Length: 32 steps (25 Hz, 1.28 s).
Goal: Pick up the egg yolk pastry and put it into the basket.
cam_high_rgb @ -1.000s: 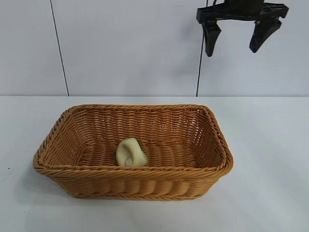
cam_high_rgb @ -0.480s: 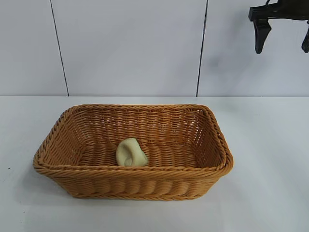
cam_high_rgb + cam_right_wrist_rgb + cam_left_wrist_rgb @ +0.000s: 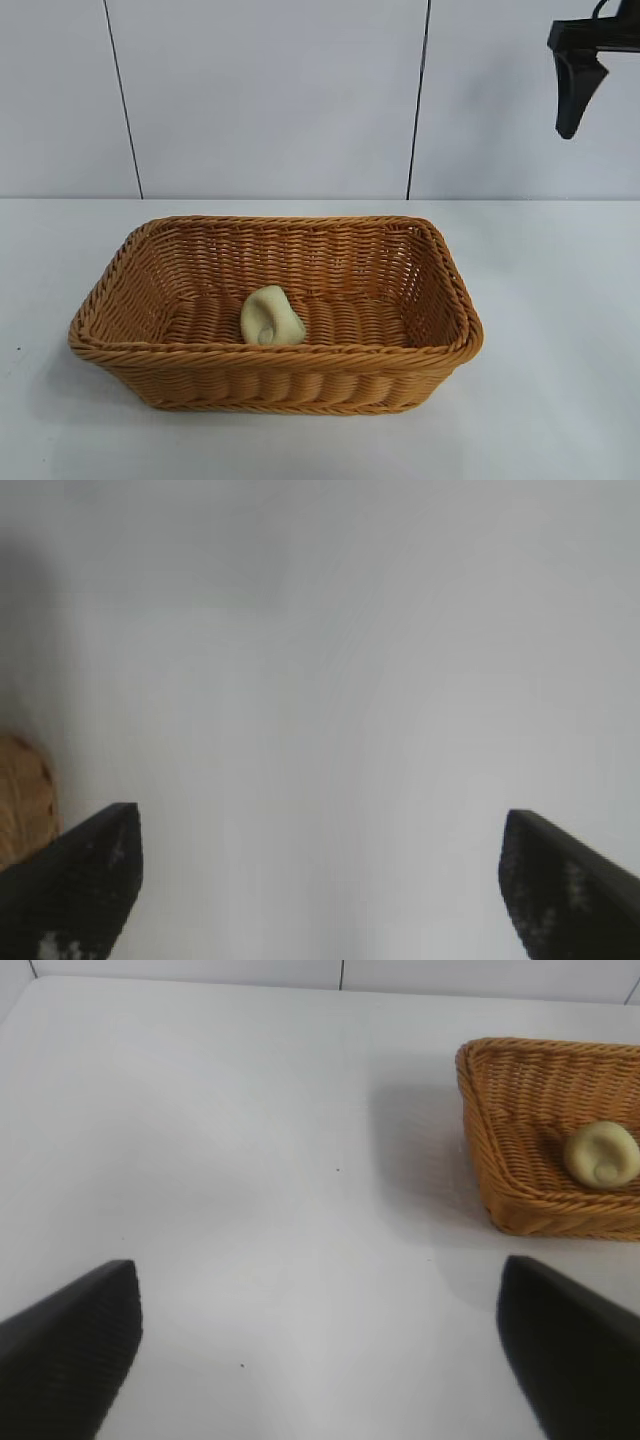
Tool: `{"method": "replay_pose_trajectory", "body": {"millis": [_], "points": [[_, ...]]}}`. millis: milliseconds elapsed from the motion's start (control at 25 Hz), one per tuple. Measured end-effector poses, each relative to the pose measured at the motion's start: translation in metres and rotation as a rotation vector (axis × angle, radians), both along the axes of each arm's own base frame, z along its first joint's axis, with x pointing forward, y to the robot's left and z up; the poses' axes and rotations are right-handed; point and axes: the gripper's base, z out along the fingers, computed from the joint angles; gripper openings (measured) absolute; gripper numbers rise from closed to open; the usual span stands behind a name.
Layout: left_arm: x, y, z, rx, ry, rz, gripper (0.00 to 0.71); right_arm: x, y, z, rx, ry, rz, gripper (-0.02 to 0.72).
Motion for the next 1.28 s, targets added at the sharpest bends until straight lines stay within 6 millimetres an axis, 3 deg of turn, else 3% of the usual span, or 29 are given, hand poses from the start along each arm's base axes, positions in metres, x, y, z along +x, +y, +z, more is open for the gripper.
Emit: {"method": "replay_pose_trajectory", "body": {"millis": [480, 680, 960, 1280], "points": [[0.0, 0.0, 0.0, 0.001, 0.0, 0.0, 0.692, -0.148, -0.002, -0.006, 0.004, 0.073, 0.006, 0.694], [0.0, 0.0, 0.0, 0.001, 0.0, 0.0, 0.692, -0.202, -0.003, -0.016, 0.0, -0.017, 0.031, 0.694], [0.0, 0.0, 0.0, 0.001, 0.001, 0.0, 0.692, -0.258, -0.005, -0.04, -0.006, -0.204, 0.048, 0.694], [0.0, 0.0, 0.0, 0.001, 0.001, 0.0, 0.692, -0.302, -0.005, -0.02, -0.009, -0.486, 0.052, 0.694]]}}
